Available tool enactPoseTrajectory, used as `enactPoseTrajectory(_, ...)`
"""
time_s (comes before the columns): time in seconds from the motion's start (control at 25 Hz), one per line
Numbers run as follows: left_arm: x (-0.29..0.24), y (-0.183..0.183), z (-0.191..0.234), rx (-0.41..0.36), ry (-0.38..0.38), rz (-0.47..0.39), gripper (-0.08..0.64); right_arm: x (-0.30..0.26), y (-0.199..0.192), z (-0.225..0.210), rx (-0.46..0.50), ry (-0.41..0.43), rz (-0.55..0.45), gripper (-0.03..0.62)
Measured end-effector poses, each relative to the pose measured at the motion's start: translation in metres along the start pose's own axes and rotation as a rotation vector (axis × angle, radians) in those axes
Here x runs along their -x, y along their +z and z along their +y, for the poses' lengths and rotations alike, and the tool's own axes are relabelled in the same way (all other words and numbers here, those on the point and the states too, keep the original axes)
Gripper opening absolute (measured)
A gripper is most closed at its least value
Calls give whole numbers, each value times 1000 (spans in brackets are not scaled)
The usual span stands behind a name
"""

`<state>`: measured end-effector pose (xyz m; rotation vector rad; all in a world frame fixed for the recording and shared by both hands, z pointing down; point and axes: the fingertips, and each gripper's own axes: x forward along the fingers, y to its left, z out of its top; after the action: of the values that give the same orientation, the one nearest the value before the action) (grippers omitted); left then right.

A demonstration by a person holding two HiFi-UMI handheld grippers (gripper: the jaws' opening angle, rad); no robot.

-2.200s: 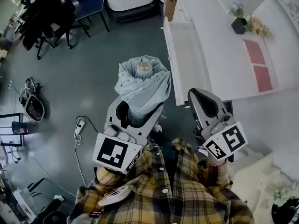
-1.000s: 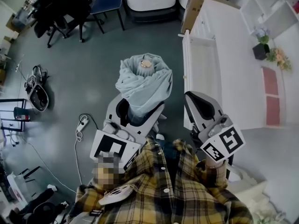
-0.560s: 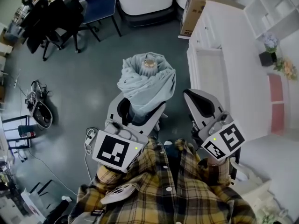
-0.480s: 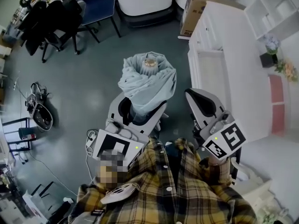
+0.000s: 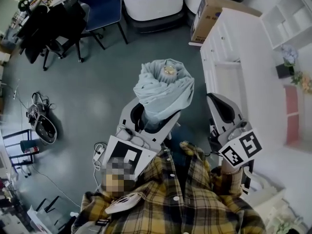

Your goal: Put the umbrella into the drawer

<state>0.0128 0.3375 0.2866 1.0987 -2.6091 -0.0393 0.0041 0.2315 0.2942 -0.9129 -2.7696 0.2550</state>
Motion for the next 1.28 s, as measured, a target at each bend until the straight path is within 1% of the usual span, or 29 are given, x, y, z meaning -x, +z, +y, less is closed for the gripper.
enactPoseTrajectory(0.12, 1, -2, 6, 5, -15, 4, 318, 5, -1, -3, -2, -42, 9, 17)
enactPoseTrajectory(0.28, -4, -1, 7, 10, -34, 4, 318, 15, -4, -17, -16, -95, 21, 17)
enactPoseTrajectory(0.48, -21, 3, 13, -12, -69, 13, 318, 14, 1, -31, -24, -135, 8, 17)
enactPoseTrajectory(0.64, -44, 9, 19, -28, -99, 23, 318, 7, 0, -51, -41, -161, 4, 17)
enactPoseTrajectory(0.84, -91, 15, 21, -46, -151, 42, 318, -3, 4, -93, -62, -211, -14, 17)
enactPoseTrajectory(1.08, -162, 41, 20, -95, -276, 84, 318, -11, 18, -152, -95, -310, -38, 17)
enactPoseTrajectory(1.28, -222, 62, 10, -134, -382, 111, 319, -2, 32, -201, -136, -416, -66, 17)
